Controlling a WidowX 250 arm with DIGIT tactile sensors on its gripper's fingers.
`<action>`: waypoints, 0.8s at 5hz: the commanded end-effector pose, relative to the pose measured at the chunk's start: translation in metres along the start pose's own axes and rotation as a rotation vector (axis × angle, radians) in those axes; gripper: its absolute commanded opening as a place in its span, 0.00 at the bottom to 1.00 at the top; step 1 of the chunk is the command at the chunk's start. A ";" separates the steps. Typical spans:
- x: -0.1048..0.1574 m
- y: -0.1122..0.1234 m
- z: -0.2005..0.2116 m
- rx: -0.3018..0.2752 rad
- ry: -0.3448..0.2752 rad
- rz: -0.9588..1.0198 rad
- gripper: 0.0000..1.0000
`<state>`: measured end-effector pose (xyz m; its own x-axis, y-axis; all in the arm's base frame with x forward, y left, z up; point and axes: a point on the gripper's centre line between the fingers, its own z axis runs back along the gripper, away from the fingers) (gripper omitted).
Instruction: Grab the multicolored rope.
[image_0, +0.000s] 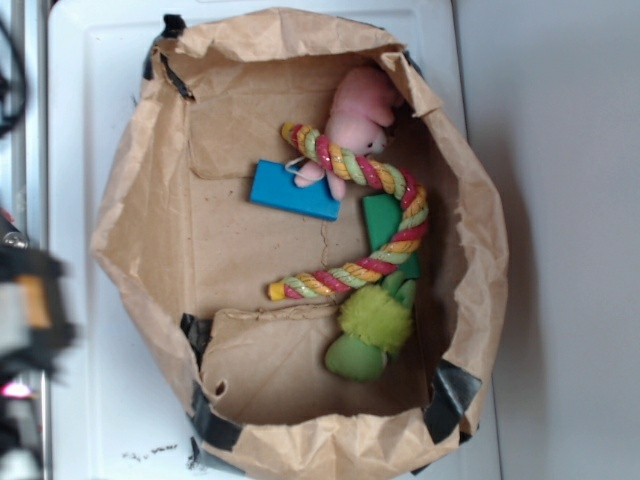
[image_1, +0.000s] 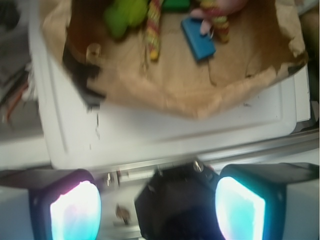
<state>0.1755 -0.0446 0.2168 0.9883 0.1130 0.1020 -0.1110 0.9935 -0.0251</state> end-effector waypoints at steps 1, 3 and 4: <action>0.054 -0.026 -0.003 -0.040 -0.153 -0.041 1.00; 0.094 -0.003 -0.016 -0.044 -0.164 0.006 1.00; 0.111 0.013 -0.022 -0.054 -0.185 0.007 1.00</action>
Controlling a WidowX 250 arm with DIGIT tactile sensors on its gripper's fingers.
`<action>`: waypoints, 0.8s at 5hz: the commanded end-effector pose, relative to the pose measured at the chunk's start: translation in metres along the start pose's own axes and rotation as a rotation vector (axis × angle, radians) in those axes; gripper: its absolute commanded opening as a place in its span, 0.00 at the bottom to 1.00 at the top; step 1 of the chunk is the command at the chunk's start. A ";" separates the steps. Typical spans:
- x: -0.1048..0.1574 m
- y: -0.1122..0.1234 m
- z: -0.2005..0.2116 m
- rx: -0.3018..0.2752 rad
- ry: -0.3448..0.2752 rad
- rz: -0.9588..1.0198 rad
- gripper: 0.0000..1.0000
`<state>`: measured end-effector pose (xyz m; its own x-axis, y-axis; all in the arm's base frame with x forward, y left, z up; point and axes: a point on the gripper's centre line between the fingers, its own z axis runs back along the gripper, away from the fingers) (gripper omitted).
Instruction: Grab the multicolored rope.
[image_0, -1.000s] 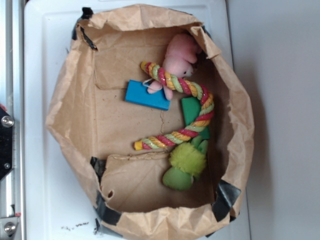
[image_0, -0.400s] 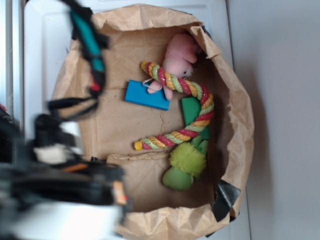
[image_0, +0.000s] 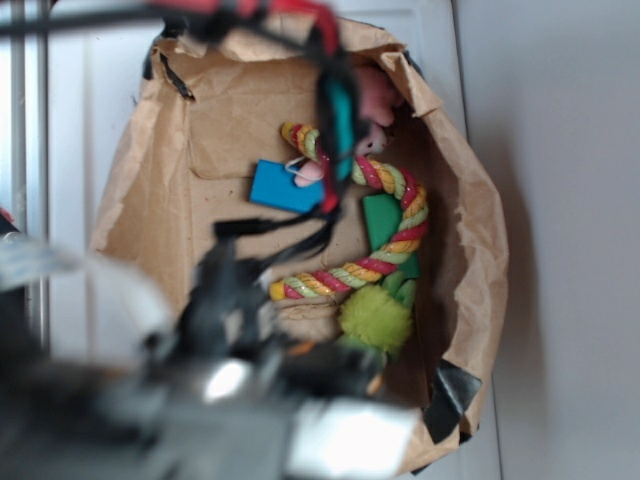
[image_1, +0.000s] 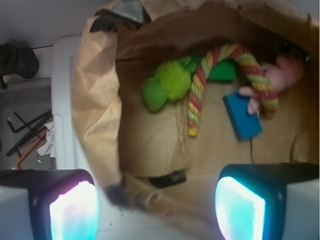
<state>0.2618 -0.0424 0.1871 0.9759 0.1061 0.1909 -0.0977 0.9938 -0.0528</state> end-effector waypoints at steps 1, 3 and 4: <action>0.043 0.033 0.001 -0.013 -0.094 0.006 1.00; 0.030 0.028 -0.023 0.008 -0.066 -0.060 1.00; 0.024 0.025 -0.036 0.009 -0.046 -0.056 1.00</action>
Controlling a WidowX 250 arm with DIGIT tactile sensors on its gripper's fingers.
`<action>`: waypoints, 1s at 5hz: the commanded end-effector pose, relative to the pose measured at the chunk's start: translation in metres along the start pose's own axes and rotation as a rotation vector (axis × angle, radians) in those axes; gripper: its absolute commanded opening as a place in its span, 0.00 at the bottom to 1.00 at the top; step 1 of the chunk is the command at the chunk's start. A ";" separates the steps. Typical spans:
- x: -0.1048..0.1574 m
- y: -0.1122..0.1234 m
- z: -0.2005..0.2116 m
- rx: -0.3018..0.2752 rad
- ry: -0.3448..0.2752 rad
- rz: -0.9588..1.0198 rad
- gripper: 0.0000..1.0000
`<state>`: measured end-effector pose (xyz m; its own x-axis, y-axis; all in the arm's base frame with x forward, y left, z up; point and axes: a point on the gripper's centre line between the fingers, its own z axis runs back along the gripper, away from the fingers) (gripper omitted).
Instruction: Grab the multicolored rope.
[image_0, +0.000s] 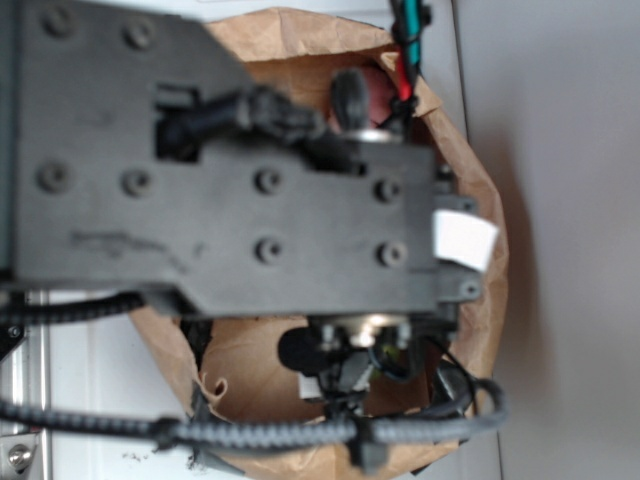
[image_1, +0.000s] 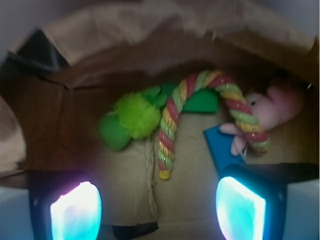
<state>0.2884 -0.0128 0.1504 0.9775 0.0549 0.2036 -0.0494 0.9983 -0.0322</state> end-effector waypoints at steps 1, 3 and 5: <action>0.002 -0.010 -0.008 -0.005 -0.039 0.005 1.00; -0.026 0.000 -0.026 0.026 -0.036 0.009 1.00; -0.026 0.000 -0.026 0.026 -0.036 0.009 1.00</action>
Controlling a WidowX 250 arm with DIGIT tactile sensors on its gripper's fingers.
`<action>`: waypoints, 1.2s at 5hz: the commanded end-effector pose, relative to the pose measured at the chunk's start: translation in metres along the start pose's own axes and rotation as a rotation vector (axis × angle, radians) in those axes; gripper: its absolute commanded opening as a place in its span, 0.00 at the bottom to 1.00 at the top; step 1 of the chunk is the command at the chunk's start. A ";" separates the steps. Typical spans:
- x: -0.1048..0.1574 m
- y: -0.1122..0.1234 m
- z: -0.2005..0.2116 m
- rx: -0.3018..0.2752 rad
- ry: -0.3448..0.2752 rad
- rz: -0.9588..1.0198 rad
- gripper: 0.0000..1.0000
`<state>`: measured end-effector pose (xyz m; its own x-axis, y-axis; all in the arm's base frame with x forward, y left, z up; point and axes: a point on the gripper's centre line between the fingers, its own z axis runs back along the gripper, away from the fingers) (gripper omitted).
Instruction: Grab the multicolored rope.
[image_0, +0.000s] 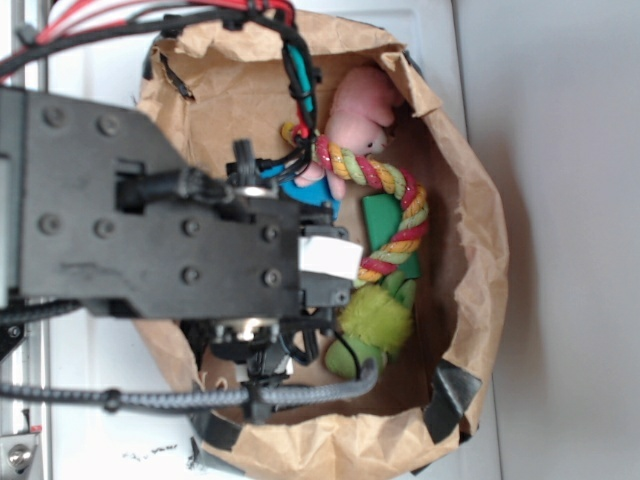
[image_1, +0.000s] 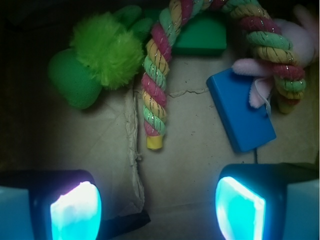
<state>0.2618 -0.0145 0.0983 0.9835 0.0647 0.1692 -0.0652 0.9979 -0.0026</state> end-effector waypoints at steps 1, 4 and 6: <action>0.010 0.000 0.020 -0.006 -0.071 0.000 1.00; 0.032 -0.012 -0.007 0.020 -0.069 0.034 1.00; 0.064 -0.011 -0.038 -0.004 -0.048 0.057 1.00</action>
<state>0.3170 -0.0222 0.0536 0.9823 0.1118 0.1500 -0.1121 0.9937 -0.0065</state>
